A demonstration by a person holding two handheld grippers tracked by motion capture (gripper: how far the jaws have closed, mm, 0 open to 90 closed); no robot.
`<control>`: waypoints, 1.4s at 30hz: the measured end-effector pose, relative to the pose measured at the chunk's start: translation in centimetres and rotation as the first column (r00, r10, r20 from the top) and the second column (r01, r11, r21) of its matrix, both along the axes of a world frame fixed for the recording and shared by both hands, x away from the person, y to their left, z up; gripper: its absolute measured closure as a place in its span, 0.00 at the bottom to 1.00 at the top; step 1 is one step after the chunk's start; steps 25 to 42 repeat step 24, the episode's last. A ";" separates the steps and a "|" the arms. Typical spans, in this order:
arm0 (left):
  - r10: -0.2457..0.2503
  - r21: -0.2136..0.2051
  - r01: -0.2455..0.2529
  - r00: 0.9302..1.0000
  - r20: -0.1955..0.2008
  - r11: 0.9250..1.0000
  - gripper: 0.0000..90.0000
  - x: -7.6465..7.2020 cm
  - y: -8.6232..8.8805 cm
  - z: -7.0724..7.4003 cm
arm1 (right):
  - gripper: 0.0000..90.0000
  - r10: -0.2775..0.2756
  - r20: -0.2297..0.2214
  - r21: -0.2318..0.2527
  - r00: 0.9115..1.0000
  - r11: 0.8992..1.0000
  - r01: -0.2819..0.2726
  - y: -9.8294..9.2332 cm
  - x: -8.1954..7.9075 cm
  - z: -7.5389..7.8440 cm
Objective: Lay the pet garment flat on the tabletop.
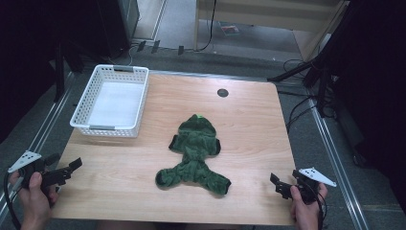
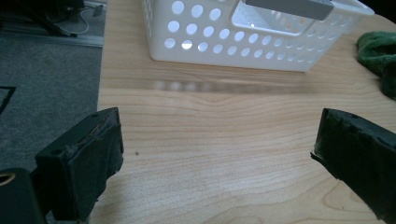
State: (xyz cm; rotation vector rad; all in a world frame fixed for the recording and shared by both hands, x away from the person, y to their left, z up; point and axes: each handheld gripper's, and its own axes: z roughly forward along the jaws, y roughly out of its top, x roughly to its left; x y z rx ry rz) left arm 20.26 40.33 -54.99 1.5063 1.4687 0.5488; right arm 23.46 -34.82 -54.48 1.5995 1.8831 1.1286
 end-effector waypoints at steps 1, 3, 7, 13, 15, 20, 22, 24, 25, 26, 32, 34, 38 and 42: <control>0.001 0.000 -0.001 1.000 0.000 1.000 0.01 0.0 0.0 0.0 | 0.04 0.002 -0.003 -0.005 1.000 1.000 -0.002 0.1 0.0 0.0; -0.001 -0.003 0.001 1.000 -0.001 1.000 0.01 0.1 0.0 -0.1 | 0.04 0.013 -0.002 -0.011 1.000 1.000 -0.013 0.3 0.0 -0.1; -0.025 -0.009 0.025 1.000 0.010 1.000 0.01 0.1 -0.2 -0.2 | 0.04 0.015 -0.011 -0.004 1.000 1.000 -0.016 0.3 0.1 -0.2; -0.024 -0.005 0.024 1.000 0.015 1.000 0.01 0.1 -0.4 -0.3 | 0.04 0.020 -0.017 -0.003 1.000 1.000 -0.020 0.3 0.2 -0.3; -0.025 -0.009 0.025 1.000 0.015 1.000 0.01 0.1 -0.4 -0.3 | 0.04 0.022 -0.018 -0.006 1.000 1.000 -0.022 0.4 0.3 -0.3; -0.025 0.000 0.025 1.000 0.008 1.000 0.02 0.1 -0.5 -0.3 | 0.04 0.021 -0.021 -0.007 1.000 1.000 -0.022 0.4 0.3 -0.3; -0.026 0.002 0.026 1.000 0.004 1.000 0.01 0.2 -0.5 -0.4 | 0.04 0.021 -0.023 -0.011 1.000 1.000 -0.021 0.4 0.3 -0.3; -0.029 0.006 0.029 1.000 0.002 1.000 0.02 0.2 -0.5 -0.4 | 0.04 0.019 -0.026 -0.011 0.999 1.000 -0.019 0.5 0.3 -0.3; -0.029 0.006 0.029 1.000 0.002 1.000 0.02 0.2 -0.5 -0.4 | 0.04 0.019 -0.026 -0.011 0.999 1.000 -0.019 0.5 0.3 -0.3; -0.029 0.006 0.029 1.000 0.002 1.000 0.02 0.2 -0.5 -0.4 | 0.04 0.019 -0.026 -0.011 0.999 1.000 -0.019 0.5 0.3 -0.3; -0.029 0.006 0.029 1.000 0.002 1.000 0.02 0.2 -0.5 -0.4 | 0.04 0.019 -0.026 -0.011 0.999 1.000 -0.019 0.5 0.3 -0.3; -0.029 0.006 0.029 1.000 0.002 1.000 0.02 0.2 -0.5 -0.4 | 0.04 0.019 -0.026 -0.011 0.999 1.000 -0.019 0.5 0.3 -0.3; -0.029 0.006 0.029 1.000 0.002 1.000 0.02 0.2 -0.5 -0.4 | 0.04 0.019 -0.026 -0.011 0.999 1.000 -0.019 0.5 0.3 -0.3; -0.029 0.006 0.029 1.000 0.002 1.000 0.02 0.2 -0.5 -0.4 | 0.04 0.019 -0.026 -0.011 0.999 1.000 -0.019 0.5 0.3 -0.3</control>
